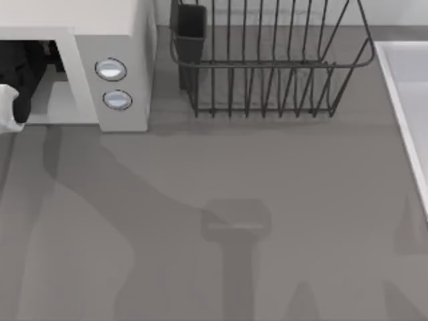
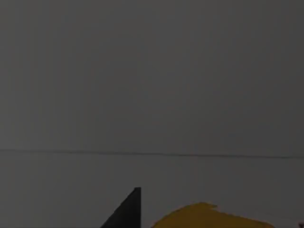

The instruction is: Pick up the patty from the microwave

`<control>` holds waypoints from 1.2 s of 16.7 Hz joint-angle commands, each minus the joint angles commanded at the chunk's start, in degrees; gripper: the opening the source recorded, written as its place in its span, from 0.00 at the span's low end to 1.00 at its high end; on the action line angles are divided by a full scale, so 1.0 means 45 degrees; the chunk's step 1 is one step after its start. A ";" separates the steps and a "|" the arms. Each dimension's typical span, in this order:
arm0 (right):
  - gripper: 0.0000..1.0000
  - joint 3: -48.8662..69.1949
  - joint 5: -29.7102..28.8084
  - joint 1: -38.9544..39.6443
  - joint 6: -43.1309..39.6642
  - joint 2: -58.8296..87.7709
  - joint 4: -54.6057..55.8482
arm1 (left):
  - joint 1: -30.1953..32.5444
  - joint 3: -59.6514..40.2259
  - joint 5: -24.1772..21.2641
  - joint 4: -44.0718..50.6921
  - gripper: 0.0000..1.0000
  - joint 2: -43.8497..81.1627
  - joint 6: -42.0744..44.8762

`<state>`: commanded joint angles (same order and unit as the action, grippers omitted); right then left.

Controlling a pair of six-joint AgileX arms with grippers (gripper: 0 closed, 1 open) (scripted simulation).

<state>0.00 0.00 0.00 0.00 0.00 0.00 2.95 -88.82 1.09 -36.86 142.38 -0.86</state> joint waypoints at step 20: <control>1.00 0.0000 0.0000 0.0000 0.0000 0.0000 0.0000 | 0.8246 1.0404 0.8099 0.4049 0.00 -1.2379 -0.3169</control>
<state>0.00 0.00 0.00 0.00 0.00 0.00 40.06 -42.00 37.53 -18.64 86.67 -15.12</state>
